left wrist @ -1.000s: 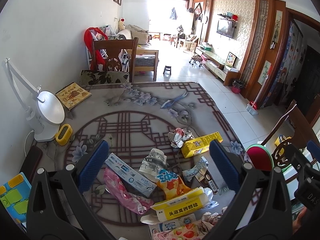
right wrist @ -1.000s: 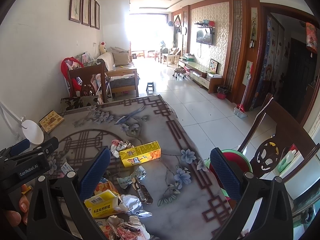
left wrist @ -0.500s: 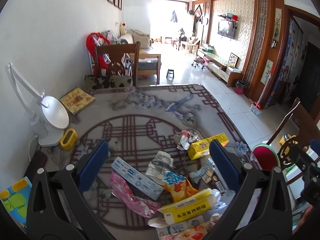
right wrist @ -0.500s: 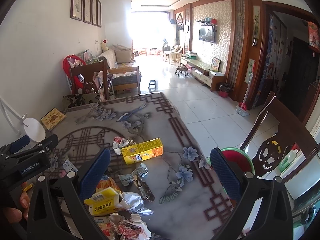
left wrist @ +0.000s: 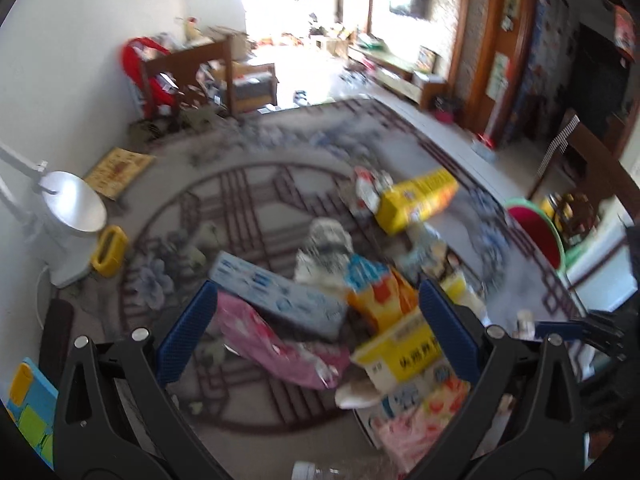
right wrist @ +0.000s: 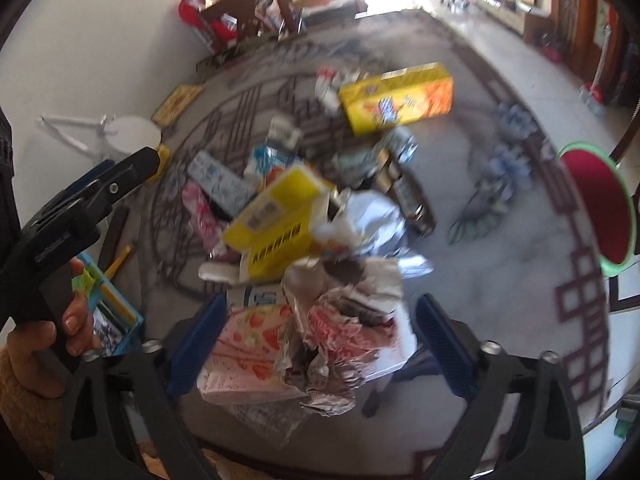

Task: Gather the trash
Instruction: 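Grasp the crumpled foil wrapper with the right gripper while the left grasps the yellow box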

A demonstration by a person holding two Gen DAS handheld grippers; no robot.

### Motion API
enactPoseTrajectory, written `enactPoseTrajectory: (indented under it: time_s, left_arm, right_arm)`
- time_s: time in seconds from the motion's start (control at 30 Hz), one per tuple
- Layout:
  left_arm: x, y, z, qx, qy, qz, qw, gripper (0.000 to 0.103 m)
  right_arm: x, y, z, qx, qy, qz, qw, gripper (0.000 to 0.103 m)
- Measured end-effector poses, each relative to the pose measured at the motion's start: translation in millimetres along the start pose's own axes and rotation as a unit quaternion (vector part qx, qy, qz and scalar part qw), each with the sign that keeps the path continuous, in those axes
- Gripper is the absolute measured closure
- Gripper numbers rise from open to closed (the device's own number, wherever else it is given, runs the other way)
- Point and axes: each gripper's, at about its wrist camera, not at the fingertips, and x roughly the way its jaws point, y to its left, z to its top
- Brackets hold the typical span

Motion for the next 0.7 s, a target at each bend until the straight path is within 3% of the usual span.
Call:
enactPoseTrajectory:
  time_s: [0.1, 0.17, 0.33, 0.5, 0.6, 0.67, 0.7]
  left_arm:
    - [3.6, -14.0, -7.4, 0.037, 0.007, -0.028, 0.9989, 0.004]
    - [9.3, -25.1, -11.0, 0.066, 0.014, -0.048, 0.9965, 0.004]
    - [40.2, -57.0, -17.6, 0.138, 0.057, -0.111, 0.9825, 0.004]
    - [69.0, -77.2, -26.3, 0.189, 0.090, -0.108, 0.9719, 0.005]
    - [83.1, -79.9, -29.2, 0.184, 0.114, -0.107, 0.9705, 0.014]
    - [86.4, -79.2, -31.0, 0.169, 0.123, -0.109, 0.9718, 0.033]
    - [86.1, -77.7, -31.0, 0.163, 0.126, -0.109, 0.9726, 0.038]
  right_arm:
    - [-2.9, -6.4, 3.3, 0.016, 0.005, 0.016, 1.000, 0.063]
    - [-13.1, -15.6, 5.3, 0.019, -0.021, 0.011, 1.000, 0.070]
    - [-42.7, -33.9, 11.4, 0.034, -0.070, 0.002, 0.997, 0.072]
    - [-46.9, -49.3, 12.2, 0.058, -0.068, 0.008, 0.996, 0.072]
    - [-48.0, -56.5, 13.3, 0.065, -0.062, 0.013, 0.996, 0.072]
    - [-46.7, -57.4, 13.0, 0.066, -0.060, 0.016, 0.996, 0.072]
    - [-46.1, -57.8, 14.7, 0.065, -0.058, 0.017, 0.996, 0.072]
